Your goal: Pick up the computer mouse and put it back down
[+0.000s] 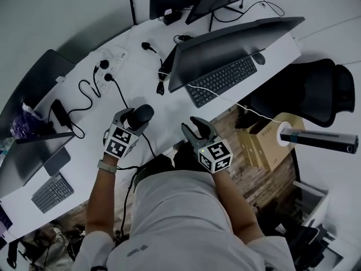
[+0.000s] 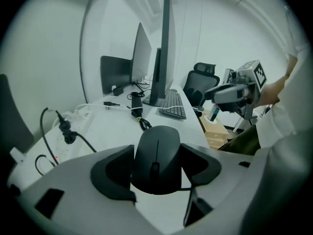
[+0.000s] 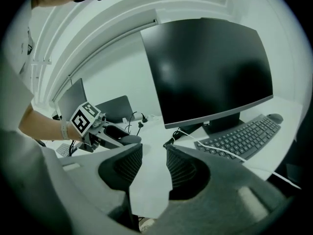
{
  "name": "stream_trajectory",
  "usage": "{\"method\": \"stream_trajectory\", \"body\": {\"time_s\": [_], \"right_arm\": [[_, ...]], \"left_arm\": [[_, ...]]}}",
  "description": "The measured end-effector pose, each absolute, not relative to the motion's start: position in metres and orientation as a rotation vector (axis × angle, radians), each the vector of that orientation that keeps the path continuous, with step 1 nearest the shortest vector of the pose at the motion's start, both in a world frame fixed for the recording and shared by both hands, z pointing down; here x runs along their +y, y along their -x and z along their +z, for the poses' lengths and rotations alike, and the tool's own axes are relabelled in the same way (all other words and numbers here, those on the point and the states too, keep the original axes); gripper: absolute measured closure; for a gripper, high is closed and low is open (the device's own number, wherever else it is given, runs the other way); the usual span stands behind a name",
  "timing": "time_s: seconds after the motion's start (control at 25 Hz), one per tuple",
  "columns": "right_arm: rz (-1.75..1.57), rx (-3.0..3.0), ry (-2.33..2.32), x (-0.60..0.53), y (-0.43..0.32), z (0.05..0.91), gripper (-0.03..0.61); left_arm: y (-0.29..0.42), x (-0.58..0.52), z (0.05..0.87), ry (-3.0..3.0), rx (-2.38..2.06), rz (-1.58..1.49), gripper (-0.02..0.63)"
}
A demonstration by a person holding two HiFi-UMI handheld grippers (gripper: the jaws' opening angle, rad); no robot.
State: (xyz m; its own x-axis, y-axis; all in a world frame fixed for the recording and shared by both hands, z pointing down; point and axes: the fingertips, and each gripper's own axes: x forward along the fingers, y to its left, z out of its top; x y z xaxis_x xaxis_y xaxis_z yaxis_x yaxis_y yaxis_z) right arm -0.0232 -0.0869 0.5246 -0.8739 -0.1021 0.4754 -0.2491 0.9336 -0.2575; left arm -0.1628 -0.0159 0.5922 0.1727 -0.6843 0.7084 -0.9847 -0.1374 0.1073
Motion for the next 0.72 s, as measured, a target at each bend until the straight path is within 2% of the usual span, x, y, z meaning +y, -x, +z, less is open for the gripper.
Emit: {"method": "stream_trajectory", "body": {"time_s": [0.72], "right_arm": [[0.354, -2.696, 0.115, -0.003, 0.123, 0.504, 0.423]], "left_arm": [[0.22, 0.1, 0.485, -1.714, -2.054, 0.37, 0.328]]}}
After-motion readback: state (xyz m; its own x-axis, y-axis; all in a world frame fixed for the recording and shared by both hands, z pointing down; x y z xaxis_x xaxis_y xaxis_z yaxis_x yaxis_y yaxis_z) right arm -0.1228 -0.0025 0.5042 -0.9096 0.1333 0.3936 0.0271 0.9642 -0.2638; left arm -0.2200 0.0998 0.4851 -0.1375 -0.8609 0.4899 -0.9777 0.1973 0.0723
